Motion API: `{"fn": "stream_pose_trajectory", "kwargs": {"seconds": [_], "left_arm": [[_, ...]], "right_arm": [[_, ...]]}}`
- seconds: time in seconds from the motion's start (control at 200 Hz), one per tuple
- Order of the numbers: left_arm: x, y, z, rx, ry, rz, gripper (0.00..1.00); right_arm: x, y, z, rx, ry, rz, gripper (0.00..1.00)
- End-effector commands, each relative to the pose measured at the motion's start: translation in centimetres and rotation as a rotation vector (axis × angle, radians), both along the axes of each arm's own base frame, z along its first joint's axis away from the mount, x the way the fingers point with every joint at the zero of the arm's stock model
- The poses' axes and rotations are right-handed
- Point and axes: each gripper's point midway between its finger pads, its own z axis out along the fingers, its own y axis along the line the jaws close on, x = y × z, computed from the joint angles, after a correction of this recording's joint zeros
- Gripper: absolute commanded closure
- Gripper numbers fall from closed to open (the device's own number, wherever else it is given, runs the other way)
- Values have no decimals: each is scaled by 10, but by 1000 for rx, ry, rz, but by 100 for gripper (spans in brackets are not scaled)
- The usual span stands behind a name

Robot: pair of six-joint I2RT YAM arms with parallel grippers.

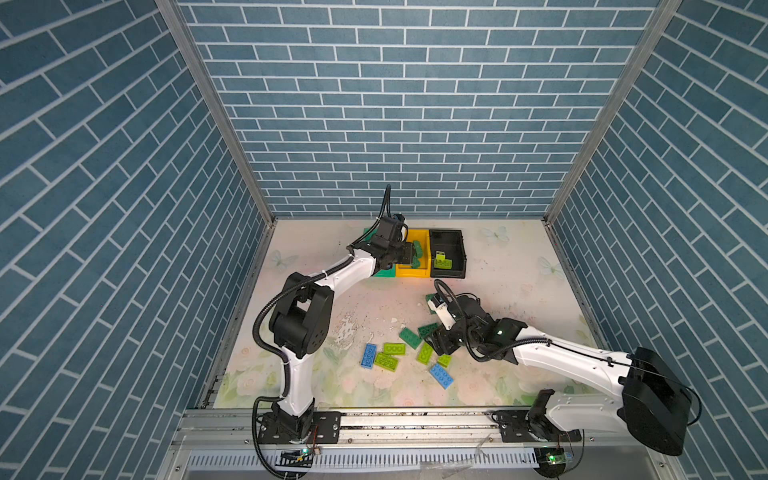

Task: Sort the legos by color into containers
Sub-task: 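Carry dark green brick into yellow bin with left while right reaches blue brick, then grasp blue brick on table with right while left withdraws from yellow bin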

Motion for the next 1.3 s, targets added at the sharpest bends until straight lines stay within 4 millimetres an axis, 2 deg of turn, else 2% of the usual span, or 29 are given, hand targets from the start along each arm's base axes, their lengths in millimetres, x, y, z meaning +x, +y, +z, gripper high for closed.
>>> {"fn": "stream_pose_trajectory", "kwargs": {"seconds": [0.0,0.15,0.26,0.525,0.64,0.825,0.96,1.295], "left_arm": [[18,-3,12,16,-60,1,77],[36,-5,7,61,-75,15,77],[45,-9,2,79,-69,10,76],[57,-12,-12,113,-51,22,72],[60,-11,-16,122,-49,26,68],[58,-13,-14,119,-45,18,52],[58,-13,-13,119,-45,20,42],[47,-16,4,99,-58,4,40]], "right_arm": [[-28,-16,-19,-63,86,-24,25],[-58,-26,-33,-127,123,7,28],[-73,-28,-35,-128,144,16,32],[-93,-32,-47,-140,176,40,36],[-96,-31,-53,-131,181,49,36],[-97,-34,-64,-174,183,44,37],[-98,-29,-65,-180,176,63,39],[-90,-22,-71,-233,158,39,47]]}}
